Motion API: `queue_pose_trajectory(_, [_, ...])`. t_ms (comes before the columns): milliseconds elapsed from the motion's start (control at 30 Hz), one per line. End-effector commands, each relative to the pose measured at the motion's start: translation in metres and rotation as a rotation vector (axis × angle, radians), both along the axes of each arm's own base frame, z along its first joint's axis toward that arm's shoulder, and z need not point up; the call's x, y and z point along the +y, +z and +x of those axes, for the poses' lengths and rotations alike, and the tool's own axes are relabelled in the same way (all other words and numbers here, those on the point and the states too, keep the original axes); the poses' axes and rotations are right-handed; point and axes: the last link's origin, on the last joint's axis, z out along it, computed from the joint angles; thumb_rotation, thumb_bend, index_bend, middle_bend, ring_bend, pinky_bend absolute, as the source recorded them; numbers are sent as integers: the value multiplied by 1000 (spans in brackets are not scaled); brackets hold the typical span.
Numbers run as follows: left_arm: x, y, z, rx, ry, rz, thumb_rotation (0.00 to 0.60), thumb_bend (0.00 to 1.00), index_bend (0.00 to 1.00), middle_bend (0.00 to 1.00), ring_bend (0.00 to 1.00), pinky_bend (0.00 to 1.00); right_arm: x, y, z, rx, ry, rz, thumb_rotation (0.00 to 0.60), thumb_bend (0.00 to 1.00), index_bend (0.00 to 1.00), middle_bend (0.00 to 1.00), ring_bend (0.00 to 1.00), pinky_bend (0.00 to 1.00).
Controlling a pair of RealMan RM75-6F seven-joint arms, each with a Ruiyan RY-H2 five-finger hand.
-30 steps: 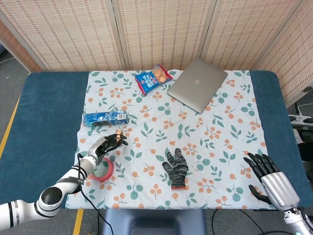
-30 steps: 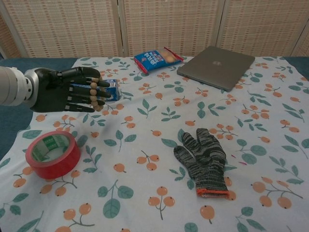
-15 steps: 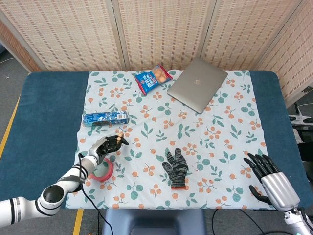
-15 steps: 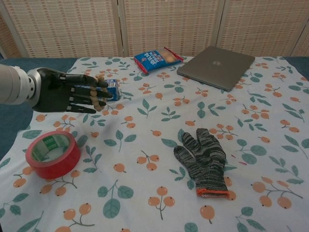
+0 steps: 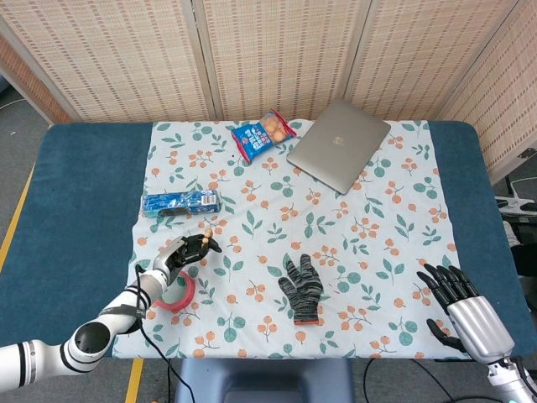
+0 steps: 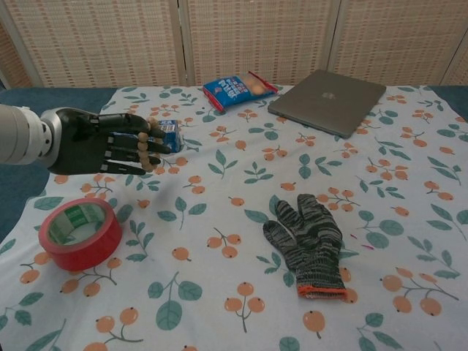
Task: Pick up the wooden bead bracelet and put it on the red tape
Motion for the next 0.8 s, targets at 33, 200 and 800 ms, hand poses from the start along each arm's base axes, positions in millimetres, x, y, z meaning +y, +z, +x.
queue_pose_trajectory(33, [1, 0, 1, 5, -2, -3, 545, 660, 458, 397, 128, 3, 0, 0, 0, -1, -1, 0, 584, 298, 0, 0, 0, 0])
queue_pose_trajectory(200, [0, -1, 1, 37, -22, -25, 589, 741, 472, 399, 128, 3, 0, 0, 0, 0, 0, 1, 584, 298, 0, 0, 0, 0])
queue_pose_trajectory(800, [-7, -4, -3, 101, -59, -55, 600, 989, 490, 398, 131, 17, 1, 3, 0, -8, 3, -12, 583, 299, 0, 0, 0, 0])
